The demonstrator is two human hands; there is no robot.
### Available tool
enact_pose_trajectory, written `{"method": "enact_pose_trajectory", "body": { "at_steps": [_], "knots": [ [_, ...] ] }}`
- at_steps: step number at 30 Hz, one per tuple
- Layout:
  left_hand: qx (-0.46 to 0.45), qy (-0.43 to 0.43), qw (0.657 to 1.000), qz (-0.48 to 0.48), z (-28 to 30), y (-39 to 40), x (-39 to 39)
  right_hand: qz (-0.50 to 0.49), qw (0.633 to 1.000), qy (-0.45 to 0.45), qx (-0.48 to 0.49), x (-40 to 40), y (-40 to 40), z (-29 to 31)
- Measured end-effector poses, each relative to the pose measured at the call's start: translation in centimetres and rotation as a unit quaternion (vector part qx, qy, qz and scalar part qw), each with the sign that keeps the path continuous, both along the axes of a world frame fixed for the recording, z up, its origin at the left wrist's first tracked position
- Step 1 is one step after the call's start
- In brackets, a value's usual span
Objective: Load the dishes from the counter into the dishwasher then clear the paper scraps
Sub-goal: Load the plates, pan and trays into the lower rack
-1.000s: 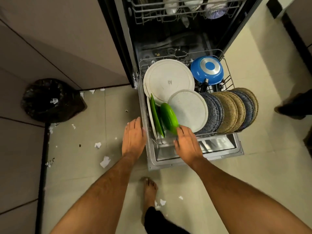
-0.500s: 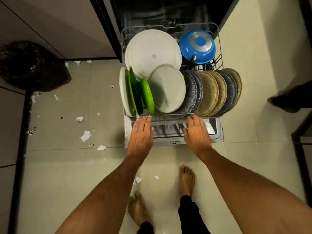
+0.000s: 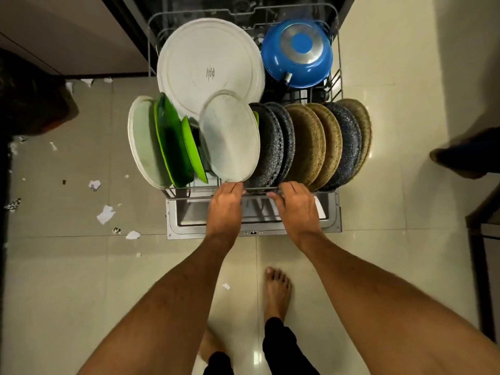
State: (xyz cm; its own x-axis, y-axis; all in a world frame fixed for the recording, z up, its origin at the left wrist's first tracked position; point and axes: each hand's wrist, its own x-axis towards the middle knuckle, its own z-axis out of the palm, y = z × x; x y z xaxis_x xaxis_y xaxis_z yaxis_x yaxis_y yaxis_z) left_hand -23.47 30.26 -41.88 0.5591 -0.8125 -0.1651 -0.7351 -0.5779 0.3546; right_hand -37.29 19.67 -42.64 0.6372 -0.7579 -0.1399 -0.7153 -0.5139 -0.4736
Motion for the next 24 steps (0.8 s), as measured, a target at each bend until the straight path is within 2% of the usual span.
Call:
{"method": "enact_pose_trajectory", "body": {
  "at_steps": [4, 14, 24],
  "knots": [
    [0.008, 0.011, 1.000, 0.010, 0.4, -0.5, 0.3, -0.020, 1.000, -0.022, -0.003, 0.7, -0.3, -0.1],
    [-0.010, 0.013, 1.000, 0.013, -0.2, -2.0, 1.5, -0.042, 0.997, -0.034, 0.063, 2.4, -1.6, -0.5],
    [-0.038, 0.022, 0.999, -0.005, -0.2, -6.4, 6.2, -0.062, 0.994, -0.069, 0.056, 6.5, -6.2, 0.0]
  ]
}}
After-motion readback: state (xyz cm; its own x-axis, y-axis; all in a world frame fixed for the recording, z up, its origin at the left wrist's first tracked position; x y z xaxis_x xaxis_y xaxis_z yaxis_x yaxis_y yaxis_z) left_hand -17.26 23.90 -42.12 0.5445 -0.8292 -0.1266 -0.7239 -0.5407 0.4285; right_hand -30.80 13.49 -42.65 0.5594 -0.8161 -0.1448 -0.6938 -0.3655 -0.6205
